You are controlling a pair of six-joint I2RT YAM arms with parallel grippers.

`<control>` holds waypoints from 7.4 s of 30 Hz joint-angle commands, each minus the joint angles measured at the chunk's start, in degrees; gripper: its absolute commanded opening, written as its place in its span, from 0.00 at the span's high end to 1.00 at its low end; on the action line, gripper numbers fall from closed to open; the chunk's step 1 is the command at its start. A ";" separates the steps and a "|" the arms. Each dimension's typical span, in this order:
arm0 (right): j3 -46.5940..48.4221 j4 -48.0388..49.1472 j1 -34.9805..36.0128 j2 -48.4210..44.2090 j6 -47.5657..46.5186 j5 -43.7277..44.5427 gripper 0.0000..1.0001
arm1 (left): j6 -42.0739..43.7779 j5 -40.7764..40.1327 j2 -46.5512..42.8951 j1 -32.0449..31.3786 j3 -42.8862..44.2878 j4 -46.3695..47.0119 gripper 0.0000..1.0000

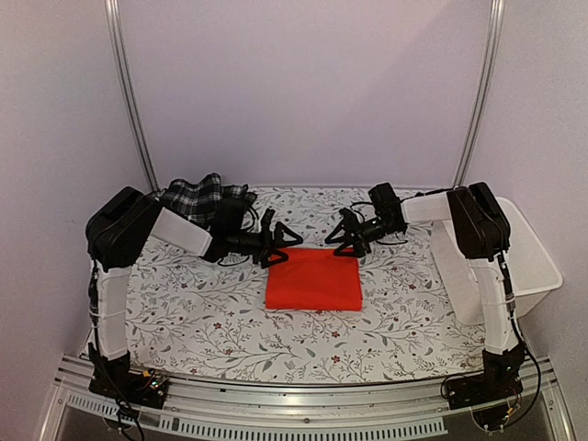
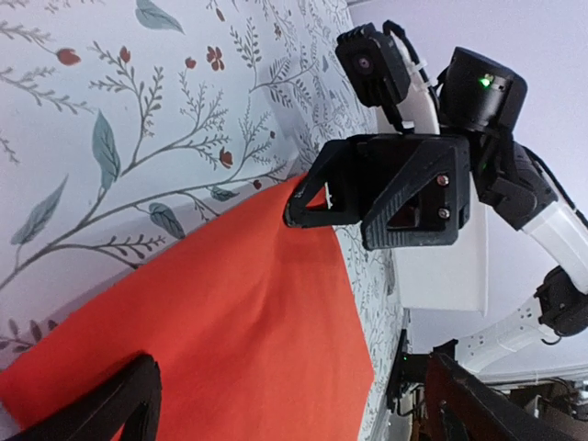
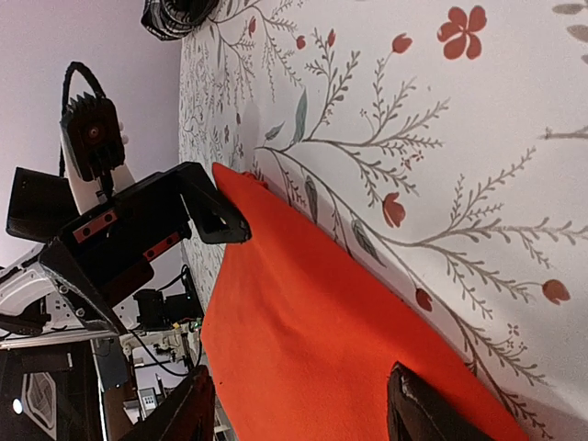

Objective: Fold and stack the mixed laundry pile
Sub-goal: Adjust the square-folded T-shirt at the center of the board, then pick up the square-folded T-shirt from the center of the board, then pass from the left arm to the right, then turn over the square-folded T-shirt at the center of the board.

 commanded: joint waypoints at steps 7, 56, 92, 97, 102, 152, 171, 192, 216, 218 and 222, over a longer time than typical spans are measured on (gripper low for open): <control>-11.47 -6.39 4.10 -20.18 -4.44 -2.31 0.36 | 10.29 0.22 -19.37 -6.05 -6.33 -14.05 0.00; -38.81 -3.60 -2.86 -42.10 -2.03 7.53 0.38 | 53.25 -44.04 -17.97 -29.52 6.98 -38.16 0.02; -44.64 3.57 -3.37 -37.73 5.40 7.08 0.39 | 60.08 -42.26 0.17 -34.75 21.39 -41.84 1.00; -42.20 3.28 -1.78 -35.25 7.09 8.43 0.36 | 58.04 -42.26 -5.05 -34.04 18.14 -38.14 1.00; -41.75 5.98 -1.60 -32.68 11.17 6.81 0.28 | 57.82 -40.64 -5.32 -33.30 19.23 -37.99 1.00; -22.29 13.67 1.81 -7.63 26.88 9.36 0.84 | 57.03 -37.38 -12.92 -32.86 11.93 -33.42 1.00; 3.33 -28.57 0.99 -19.61 -6.20 29.80 1.00 | 33.86 -51.91 -35.03 -21.33 -5.55 -36.37 0.00; 12.18 -55.08 5.54 -27.57 -13.01 67.54 1.00 | 28.98 -54.90 -46.07 -16.47 -17.35 -42.27 0.00; 24.15 -17.80 19.85 -6.52 0.21 4.14 0.45 | 15.80 -47.94 -60.40 -10.02 -28.04 -45.36 0.00; 16.80 -15.27 16.47 -12.82 0.70 4.19 0.45 | 15.42 -44.10 -60.61 -10.23 -28.42 -42.31 0.00; 2.67 -17.14 8.32 -20.89 -3.17 11.53 0.51 | 16.08 -38.20 -55.59 -12.85 -26.93 -35.05 0.03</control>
